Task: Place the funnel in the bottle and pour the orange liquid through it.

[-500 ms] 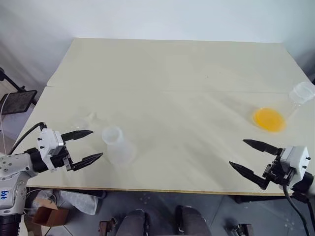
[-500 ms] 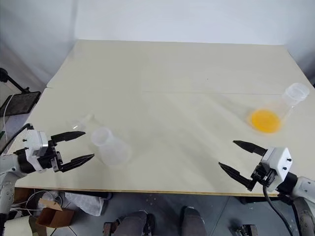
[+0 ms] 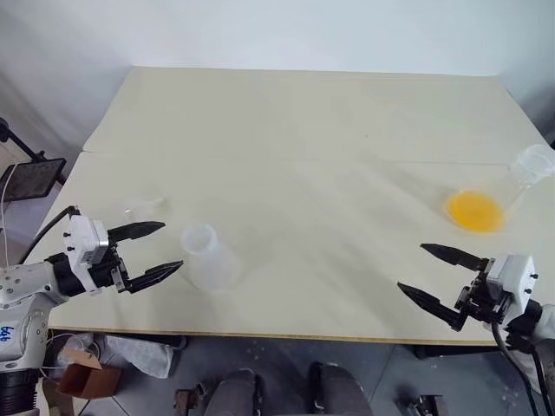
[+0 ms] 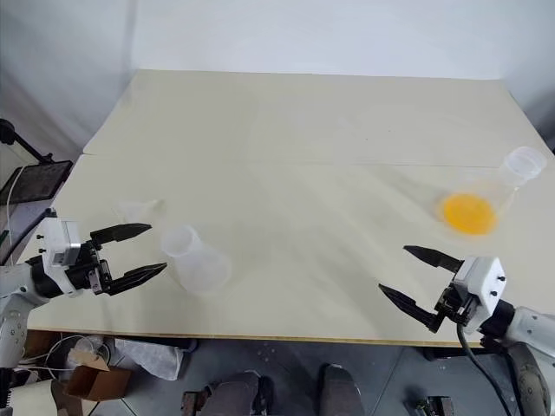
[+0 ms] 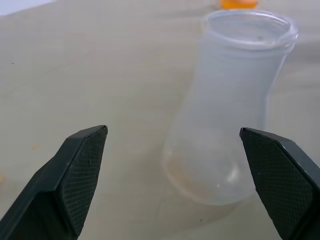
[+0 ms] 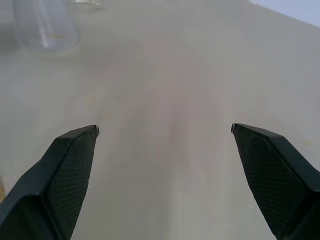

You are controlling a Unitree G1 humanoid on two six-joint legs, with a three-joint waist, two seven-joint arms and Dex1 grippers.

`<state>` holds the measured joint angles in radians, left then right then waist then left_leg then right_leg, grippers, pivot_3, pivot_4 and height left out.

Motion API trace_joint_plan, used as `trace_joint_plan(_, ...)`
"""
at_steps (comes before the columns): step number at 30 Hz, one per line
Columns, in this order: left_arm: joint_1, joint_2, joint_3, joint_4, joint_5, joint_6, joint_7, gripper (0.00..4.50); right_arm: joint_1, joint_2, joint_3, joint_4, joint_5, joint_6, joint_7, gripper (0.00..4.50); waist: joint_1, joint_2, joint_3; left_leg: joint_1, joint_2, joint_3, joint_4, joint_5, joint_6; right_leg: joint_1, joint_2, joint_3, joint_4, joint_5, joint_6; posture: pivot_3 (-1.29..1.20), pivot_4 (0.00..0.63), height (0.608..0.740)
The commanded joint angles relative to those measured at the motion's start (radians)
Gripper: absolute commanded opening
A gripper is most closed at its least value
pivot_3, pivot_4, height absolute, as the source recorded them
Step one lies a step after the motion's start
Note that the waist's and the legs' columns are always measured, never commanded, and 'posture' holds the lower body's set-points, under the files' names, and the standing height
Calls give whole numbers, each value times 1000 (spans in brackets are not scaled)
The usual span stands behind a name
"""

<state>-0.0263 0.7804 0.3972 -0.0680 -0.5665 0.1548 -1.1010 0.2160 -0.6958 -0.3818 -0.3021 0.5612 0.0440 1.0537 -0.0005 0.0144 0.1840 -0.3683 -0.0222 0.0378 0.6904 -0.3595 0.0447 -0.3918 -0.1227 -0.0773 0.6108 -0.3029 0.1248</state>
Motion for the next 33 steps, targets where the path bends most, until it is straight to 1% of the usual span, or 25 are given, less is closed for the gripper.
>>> trace_joint_plan(1, 65, -31, 89, -17, -61, 18, 23, 4500, -43, 18, 38, -13, 19, 5, -3, 4454, -4, 0, 0, 0, 0, 0, 0, 0, 0, 0, 0, 0, 0, 0, 0, 0, 150, 740)
trace_joint_plan(4, 137, -47, 153, -6, -116, 77, 33, 4500, -97, 43, 78, -33, 43, 43, -37, 4454, -7, 0, 0, 0, 2, 0, 0, 0, 0, 0, 2, 0, 0, 0, 0, 0, 150, 740)
trace_joint_plan(8, 195, -86, 266, 100, -109, 4, 47, 4500, -172, 54, 155, -93, 78, 107, -44, 4454, -3, 0, 0, 0, 2, 0, 1, 0, 0, 0, 1, 0, 0, 0, 0, 0, 150, 740)
trace_joint_plan(15, 279, -105, 303, 126, -102, -54, -3, 4500, -273, 62, 225, -153, 116, 160, -49, 4454, 2, -2, -1, 0, -1, -1, 1, -1, 1, 0, -3, 0, -1, 0, 0, 0, 150, 740)
trace_joint_plan(18, 283, -108, 269, 53, -115, -52, -17, 4500, -300, 59, 227, -150, 116, 174, -55, 4454, -1, -2, -1, 0, -1, -1, 1, -1, 1, 0, -3, 0, -1, 0, 0, 0, 150, 740)
trace_joint_plan(23, 230, -103, 172, -89, -140, 3, -8, 4500, -284, 39, 204, -109, 90, 173, -40, 4454, 2, -2, -1, 0, -2, -2, 1, -1, 1, 0, -3, -1, -1, 0, 0, 0, 150, 740)
trace_joint_plan(27, 132, -100, 82, -191, -183, 90, 37, 4500, -237, 26, 167, -52, 64, 148, -29, 4454, 1, -2, -1, 0, -2, -2, 1, -1, 1, 0, -3, -1, 0, 0, 0, 0, 150, 740)
trace_joint_plan(31, 4, -95, -12, -210, -199, 179, 74, 4500, -185, 30, 125, -36, 42, 119, -41, 4454, 0, -2, -1, 0, -2, -1, 1, -1, 1, 0, -2, -1, 2, 0, 0, 0, 150, 740)
trace_joint_plan(33, -28, -87, -40, -204, -192, 205, 72, 4500, -171, 36, 114, -44, 41, 116, -52, 4454, -2, -2, -1, 0, -2, -1, 1, -1, 1, 0, -1, -1, 2, 0, 0, 0, 150, 740)
